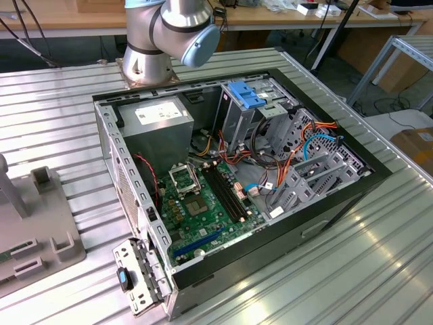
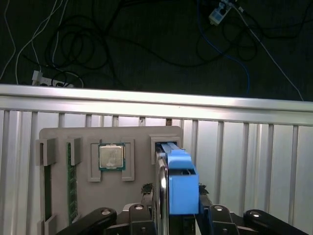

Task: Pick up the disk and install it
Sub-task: 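Pick up the disk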

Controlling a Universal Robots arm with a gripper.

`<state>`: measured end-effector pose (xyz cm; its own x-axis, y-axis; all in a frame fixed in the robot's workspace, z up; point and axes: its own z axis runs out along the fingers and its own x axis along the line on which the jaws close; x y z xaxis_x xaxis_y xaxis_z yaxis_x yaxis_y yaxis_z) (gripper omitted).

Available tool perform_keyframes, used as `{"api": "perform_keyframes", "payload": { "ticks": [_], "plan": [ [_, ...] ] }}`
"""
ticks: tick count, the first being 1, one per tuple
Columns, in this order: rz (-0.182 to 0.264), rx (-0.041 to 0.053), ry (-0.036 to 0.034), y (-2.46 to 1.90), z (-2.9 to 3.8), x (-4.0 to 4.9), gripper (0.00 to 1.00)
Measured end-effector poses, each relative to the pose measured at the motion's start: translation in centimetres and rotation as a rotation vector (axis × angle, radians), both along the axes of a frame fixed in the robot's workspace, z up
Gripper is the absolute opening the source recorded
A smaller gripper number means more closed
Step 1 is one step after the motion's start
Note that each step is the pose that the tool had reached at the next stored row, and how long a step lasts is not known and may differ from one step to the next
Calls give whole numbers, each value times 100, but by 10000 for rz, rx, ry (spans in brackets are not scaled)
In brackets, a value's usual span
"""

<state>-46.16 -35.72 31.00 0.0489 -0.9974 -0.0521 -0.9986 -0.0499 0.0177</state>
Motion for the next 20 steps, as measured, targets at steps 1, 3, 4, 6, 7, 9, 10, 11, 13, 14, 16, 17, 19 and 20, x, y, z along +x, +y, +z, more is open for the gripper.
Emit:
{"api": "perform_keyframes", "payload": {
  "ticks": [1,3,4,6,7,9,10,11,13,14,16,17,19,20],
  "plan": [
    [1,-1,1,0,0,0,45],
    [0,-1,1,0,1,0,45],
    [0,-1,2,0,0,0,45],
    [0,-1,2,0,0,0,45],
    [0,-1,2,0,-1,0,45],
    [1,0,1,-1,-2,0,45],
    [0,1,-6,-2,-3,-7,45],
    [1,1,-30,-2,-1,-31,45],
    [1,1,-43,-2,-2,-49,45],
    [0,0,-59,-2,-4,-74,45],
    [1,-1,-59,-2,-7,-75,45],
    [1,0,-59,-2,-9,-75,45],
    [1,0,-60,-2,-9,-75,45],
    [0,0,-60,-2,-9,-75,45]
  ]
}}
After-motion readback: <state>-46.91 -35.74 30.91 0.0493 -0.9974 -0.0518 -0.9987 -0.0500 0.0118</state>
